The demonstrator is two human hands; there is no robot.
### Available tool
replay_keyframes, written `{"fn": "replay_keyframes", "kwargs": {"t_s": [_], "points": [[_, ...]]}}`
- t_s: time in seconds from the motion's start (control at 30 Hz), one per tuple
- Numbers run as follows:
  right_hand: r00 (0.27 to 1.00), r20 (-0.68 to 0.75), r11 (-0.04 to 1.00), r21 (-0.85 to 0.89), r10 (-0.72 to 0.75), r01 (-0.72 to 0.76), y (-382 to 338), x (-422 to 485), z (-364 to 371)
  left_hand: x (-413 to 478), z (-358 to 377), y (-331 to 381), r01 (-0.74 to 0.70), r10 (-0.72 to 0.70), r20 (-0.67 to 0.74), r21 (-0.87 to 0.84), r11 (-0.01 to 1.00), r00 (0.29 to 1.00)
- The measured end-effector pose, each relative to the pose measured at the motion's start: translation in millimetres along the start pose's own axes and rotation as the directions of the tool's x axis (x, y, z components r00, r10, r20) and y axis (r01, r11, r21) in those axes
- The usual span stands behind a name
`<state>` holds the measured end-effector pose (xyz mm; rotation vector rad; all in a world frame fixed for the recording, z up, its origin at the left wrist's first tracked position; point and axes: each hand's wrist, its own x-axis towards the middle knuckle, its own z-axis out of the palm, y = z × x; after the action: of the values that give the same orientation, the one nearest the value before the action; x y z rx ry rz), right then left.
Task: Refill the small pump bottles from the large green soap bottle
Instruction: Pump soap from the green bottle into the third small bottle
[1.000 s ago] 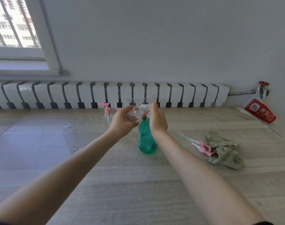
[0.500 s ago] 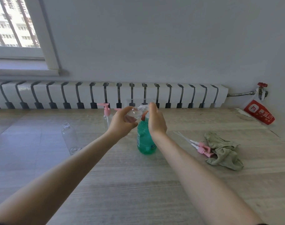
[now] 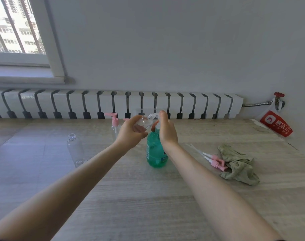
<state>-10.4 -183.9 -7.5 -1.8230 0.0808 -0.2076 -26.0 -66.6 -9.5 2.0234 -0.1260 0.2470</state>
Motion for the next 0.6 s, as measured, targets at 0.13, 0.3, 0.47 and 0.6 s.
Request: {"fn": "replay_keyframes", "kwargs": {"t_s": [0.13, 0.3, 0.47, 0.6], "points": [[1.0, -0.003, 1.0, -0.016, -0.002, 0.002, -2.5, -1.7, -2.6, -0.8, -0.7, 1.4, -0.006, 0.006, 0.0, 0.01, 1.0, 1.0], [1.0, -0.013, 0.998, -0.049, -0.027, 0.027, -1.7, -1.0, 4.5, -0.4, 1.3, 0.0, 0.0, 0.0, -0.007, 0.023, 1.0, 1.0], [0.999, -0.035, 0.996, -0.082, -0.029, 0.026, -0.6, -0.9, 6.3, 0.1, 2.8, -0.4, 0.009, -0.009, -0.008, 0.015, 1.0, 1.0], [0.998, -0.032, 0.993, -0.101, -0.06, 0.056, 2.0, 1.2, 7.5, 1.1, 2.5, -3.2, 0.003, -0.003, -0.011, 0.019, 1.0, 1.0]]}}
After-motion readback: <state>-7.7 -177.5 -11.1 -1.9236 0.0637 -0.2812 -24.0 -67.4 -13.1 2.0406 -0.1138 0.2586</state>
